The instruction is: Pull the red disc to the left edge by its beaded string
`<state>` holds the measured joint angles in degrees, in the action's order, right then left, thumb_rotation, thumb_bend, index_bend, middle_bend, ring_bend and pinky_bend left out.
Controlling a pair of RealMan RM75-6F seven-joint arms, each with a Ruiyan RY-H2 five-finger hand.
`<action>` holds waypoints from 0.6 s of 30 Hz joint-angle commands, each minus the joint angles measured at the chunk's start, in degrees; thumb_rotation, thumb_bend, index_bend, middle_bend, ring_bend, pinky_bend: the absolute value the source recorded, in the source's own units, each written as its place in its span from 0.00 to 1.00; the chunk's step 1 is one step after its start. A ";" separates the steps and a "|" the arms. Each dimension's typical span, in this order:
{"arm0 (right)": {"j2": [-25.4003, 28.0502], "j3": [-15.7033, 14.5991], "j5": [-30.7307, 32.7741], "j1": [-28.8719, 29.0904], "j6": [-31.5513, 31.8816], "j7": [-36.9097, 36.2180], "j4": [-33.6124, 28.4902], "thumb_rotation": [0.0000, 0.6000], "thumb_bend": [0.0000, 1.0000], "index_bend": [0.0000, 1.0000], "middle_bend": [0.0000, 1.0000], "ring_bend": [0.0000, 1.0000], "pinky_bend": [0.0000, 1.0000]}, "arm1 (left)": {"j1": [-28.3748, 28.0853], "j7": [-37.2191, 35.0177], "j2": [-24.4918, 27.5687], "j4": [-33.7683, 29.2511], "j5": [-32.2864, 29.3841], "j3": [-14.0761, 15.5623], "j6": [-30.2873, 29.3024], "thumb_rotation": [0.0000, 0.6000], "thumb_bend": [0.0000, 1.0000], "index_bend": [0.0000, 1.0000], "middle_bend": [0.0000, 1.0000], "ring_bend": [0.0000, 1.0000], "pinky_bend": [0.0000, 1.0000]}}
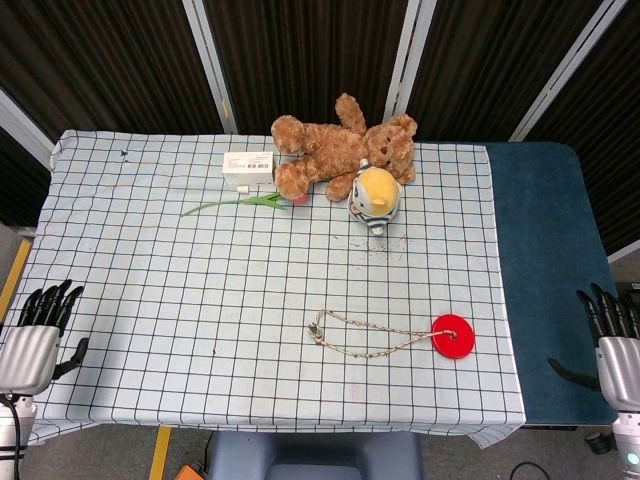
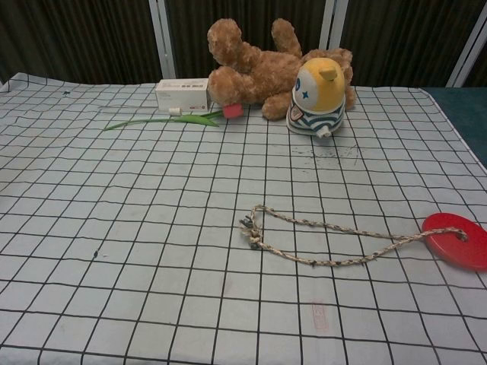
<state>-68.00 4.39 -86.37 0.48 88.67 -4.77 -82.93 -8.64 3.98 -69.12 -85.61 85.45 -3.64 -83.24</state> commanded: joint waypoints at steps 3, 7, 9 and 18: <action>0.27 0.06 -0.06 0.28 -0.18 0.57 -0.59 1.00 0.03 0.00 0.00 0.00 0.00 | -0.01 -0.19 -0.38 0.22 0.58 -0.09 -0.79 1.00 0.43 0.00 0.00 0.00 0.00; 0.57 0.29 0.11 0.28 0.06 0.54 -1.08 1.00 0.03 0.00 0.00 0.00 0.00 | -1.30 0.05 -0.16 -0.78 3.64 0.43 -0.62 1.00 0.43 0.00 0.00 0.00 0.00; 0.85 0.44 0.33 0.25 0.16 0.47 -1.43 1.00 0.03 0.00 0.00 0.00 0.00 | -2.76 1.09 0.06 -1.81 5.37 0.73 0.74 1.00 0.43 0.00 0.00 0.00 0.00; 2.25 1.33 1.36 0.02 0.83 0.52 -2.67 1.00 0.03 0.00 0.00 0.00 0.00 | -14.52 10.84 -2.26 -8.96 12.26 1.10 15.41 1.00 0.44 0.00 0.00 0.00 0.01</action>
<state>-65.78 5.69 -85.04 0.51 89.48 -4.27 -85.57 -19.63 11.29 -70.03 -92.26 95.69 -2.56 -71.79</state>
